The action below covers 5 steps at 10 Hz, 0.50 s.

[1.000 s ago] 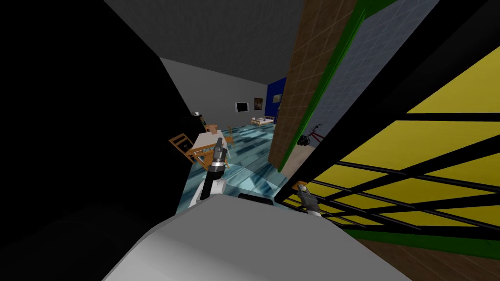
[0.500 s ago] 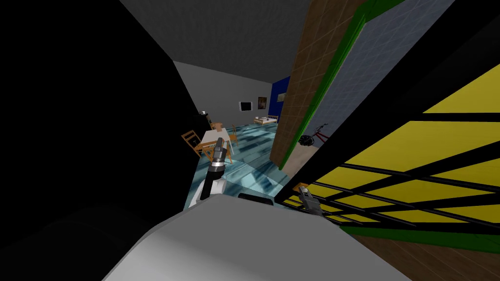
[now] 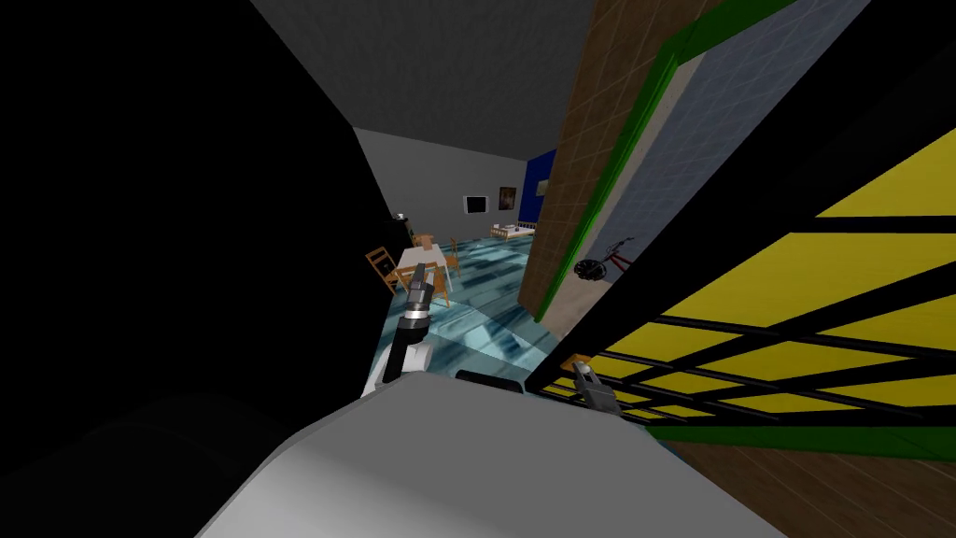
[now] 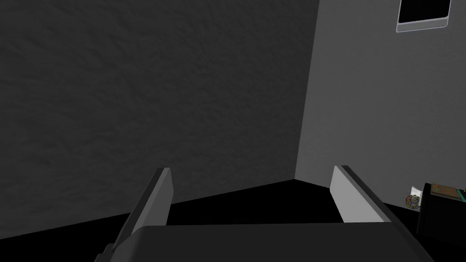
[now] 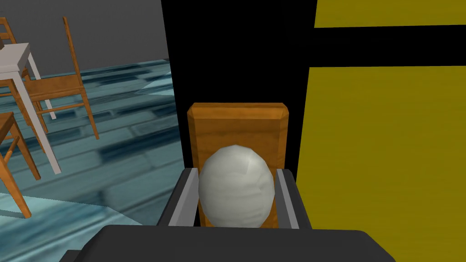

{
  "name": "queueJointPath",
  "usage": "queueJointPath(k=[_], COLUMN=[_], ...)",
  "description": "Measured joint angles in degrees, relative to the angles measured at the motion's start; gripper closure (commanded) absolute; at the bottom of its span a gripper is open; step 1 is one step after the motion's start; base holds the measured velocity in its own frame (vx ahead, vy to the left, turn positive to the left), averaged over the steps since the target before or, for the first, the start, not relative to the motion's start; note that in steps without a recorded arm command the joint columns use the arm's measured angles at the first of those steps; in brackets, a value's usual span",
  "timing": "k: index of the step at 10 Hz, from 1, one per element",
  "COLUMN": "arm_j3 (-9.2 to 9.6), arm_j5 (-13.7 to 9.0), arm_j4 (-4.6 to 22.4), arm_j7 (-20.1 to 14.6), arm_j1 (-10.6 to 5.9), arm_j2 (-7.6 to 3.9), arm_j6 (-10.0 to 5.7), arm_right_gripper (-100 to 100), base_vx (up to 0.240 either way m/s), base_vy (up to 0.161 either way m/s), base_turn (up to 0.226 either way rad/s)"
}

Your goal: Pull the door open

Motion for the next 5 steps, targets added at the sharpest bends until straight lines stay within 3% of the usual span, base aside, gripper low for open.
queueJointPath(k=[5], arm_j3=[0.75], arm_j5=[0.56], arm_j4=[1.65], arm_j7=[-1.25], arm_j1=[-0.20], arm_j2=[-0.64], arm_j6=[-1.84], arm_right_gripper=[100], base_vx=[-0.189], base_vy=[-0.045], base_turn=[0.133])
